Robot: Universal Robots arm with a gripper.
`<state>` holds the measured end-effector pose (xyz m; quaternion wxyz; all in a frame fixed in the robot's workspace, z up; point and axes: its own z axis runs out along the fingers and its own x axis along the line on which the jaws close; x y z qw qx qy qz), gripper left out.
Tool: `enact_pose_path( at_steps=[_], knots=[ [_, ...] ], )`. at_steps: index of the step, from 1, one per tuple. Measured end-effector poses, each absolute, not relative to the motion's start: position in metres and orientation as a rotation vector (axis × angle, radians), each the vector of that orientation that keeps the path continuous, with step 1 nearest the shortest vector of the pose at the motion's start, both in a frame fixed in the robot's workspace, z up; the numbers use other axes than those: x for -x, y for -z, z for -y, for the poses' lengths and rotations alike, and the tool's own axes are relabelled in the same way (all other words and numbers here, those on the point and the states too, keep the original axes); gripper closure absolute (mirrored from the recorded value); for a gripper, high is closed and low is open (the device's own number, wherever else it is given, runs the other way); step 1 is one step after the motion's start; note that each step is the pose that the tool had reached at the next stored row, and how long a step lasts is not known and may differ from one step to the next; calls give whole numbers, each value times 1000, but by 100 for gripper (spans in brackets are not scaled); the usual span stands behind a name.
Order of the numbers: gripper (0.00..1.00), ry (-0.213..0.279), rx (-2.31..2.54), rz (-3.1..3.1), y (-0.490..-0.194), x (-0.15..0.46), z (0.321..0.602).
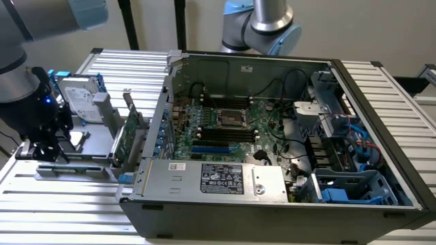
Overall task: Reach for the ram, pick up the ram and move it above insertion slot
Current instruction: 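Pick up the ram and move it above insertion slot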
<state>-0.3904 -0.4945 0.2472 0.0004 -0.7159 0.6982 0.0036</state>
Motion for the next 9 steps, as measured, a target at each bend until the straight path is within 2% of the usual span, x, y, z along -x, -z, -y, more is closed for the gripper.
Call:
enact_pose_path(
  at_steps=[9],
  knots=[
    [64, -11, 2248, -2193, -231, 391, 495]
  ],
)
